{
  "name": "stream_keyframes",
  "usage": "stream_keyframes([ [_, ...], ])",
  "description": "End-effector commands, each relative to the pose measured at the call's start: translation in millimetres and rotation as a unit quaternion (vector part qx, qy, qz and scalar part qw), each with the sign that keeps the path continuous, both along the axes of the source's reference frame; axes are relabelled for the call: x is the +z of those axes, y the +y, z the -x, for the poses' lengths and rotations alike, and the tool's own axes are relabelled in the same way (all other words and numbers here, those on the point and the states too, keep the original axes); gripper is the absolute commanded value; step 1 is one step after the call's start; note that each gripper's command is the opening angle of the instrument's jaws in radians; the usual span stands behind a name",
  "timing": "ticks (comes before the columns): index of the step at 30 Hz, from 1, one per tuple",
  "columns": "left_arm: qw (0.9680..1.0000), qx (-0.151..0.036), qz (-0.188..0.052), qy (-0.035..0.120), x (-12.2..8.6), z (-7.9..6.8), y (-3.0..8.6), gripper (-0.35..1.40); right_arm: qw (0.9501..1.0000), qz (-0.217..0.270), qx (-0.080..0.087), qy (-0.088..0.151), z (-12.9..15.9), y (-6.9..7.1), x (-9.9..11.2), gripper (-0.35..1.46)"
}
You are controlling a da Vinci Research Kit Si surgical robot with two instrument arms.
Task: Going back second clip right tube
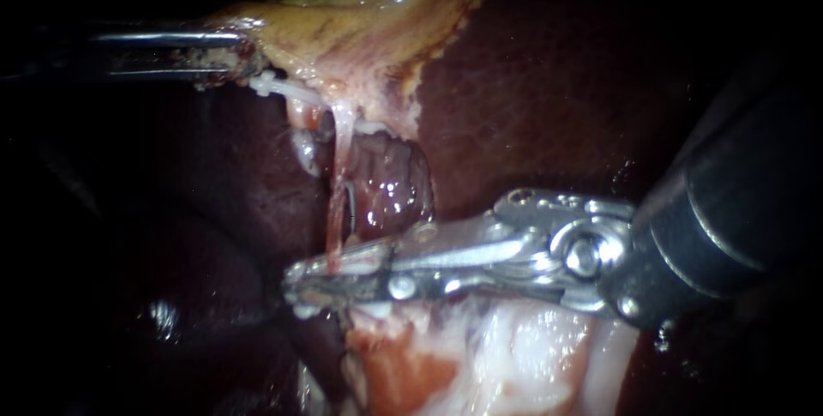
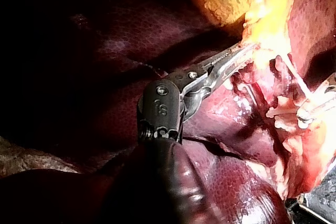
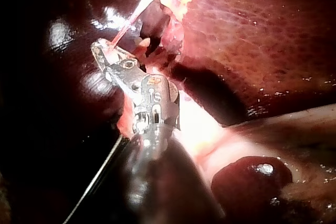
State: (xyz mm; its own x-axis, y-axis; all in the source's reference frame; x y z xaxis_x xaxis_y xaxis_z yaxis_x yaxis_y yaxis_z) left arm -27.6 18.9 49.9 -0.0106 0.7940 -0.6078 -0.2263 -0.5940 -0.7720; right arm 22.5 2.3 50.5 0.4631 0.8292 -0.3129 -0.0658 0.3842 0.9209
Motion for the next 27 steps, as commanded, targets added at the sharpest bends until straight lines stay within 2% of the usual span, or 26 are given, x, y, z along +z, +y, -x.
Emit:
stream_keyframes([
  [1, 1.0000, 0.000, 0.000, 0.000, -0.1, 0.0, 0.0, -0.35, 1.0000, -0.001, 0.003, 0.004, -0.2, -0.2, 0.2, -0.12],
  [2, 1.0000, 0.000, 0.000, 0.000, -0.1, 0.0, 0.0, -0.35, 1.0000, -0.001, 0.005, 0.008, -0.3, -0.3, 0.5, 0.11],
  [3, 1.0000, 0.000, 0.000, 0.000, -0.1, 0.0, 0.0, -0.35, 1.0000, 0.000, 0.005, 0.008, -0.5, -0.3, 0.7, 0.24],
  [6, 1.0000, -0.001, 0.000, 0.001, -0.2, 0.1, -0.1, -0.35, 0.9999, 0.011, 0.007, 0.011, -1.2, -0.3, 2.2, 0.41],
  [8, 1.0000, -0.001, 0.000, 0.001, -0.3, 0.2, -0.1, -0.35, 0.9996, 0.024, 0.008, 0.013, -1.3, -0.2, 3.3, 0.45],
  [11, 1.0000, -0.001, 0.000, 0.001, -0.5, 0.2, -0.3, -0.35, 0.9971, 0.073, 0.019, 0.011, -0.8, 0.2, 5.2, 0.47],
  [13, 1.0000, -0.002, 0.000, 0.001, -0.6, 0.3, -0.3, -0.35, 0.9929, 0.115, 0.033, -0.003, -0.3, 0.8, 6.3, 0.48],
  [16, 1.0000, -0.002, 0.000, 0.001, -0.7, 0.3, -0.4, -0.35, 0.9869, 0.158, 0.030, -0.010, 0.9, 1.5, 7.2, 0.49],
  [20, 1.0000, -0.001, 0.000, 0.001, -0.7, 0.1, -0.4, -0.35, 0.9784, 0.206, 0.018, 0.006, 2.8, 1.7, 6.9, 0.50],
  [24, 1.0000, -0.001, 0.000, 0.001, -0.7, 0.0, -0.4, -0.35, 0.9693, 0.244, 0.004, 0.024, 5.4, 2.0, 5.1, 0.50],
  [27, 1.0000, -0.001, 0.000, 0.001, -0.8, 0.0, -0.4, -0.35, 0.9646, 0.261, -0.003, 0.034, 7.9, 2.5, 3.5, 0.50],
])
